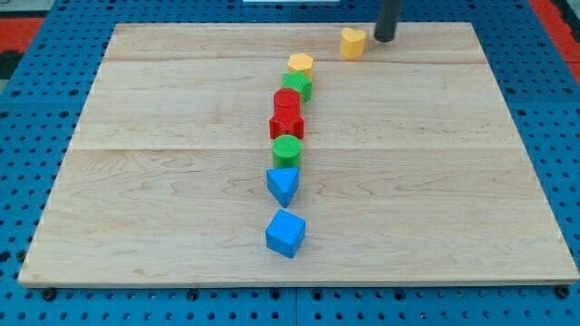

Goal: Slide yellow heart to the top of yellow hexagon

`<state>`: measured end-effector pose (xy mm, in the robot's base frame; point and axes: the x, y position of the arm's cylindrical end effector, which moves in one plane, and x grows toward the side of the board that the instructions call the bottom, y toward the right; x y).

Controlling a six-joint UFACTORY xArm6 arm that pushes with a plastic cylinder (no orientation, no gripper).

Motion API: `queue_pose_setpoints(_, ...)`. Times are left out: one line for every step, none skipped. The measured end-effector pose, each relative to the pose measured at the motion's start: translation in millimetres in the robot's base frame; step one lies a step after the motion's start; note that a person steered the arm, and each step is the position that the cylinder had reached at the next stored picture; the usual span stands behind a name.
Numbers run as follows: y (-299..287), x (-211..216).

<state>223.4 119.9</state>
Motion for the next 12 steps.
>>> queue_pose_setpoints(-43, 1)
queue_pose_setpoints(-52, 1)
queue_pose_setpoints(-77, 2)
queue_pose_setpoints(-105, 2)
queue_pose_setpoints(-26, 2)
queue_pose_setpoints(39, 5)
queue_pose_setpoints(13, 22)
queue_pose_setpoints(-22, 23)
queue_pose_setpoints(-48, 19)
queue_pose_setpoints(-77, 19)
queue_pose_setpoints(-70, 18)
queue_pose_setpoints(-1, 21)
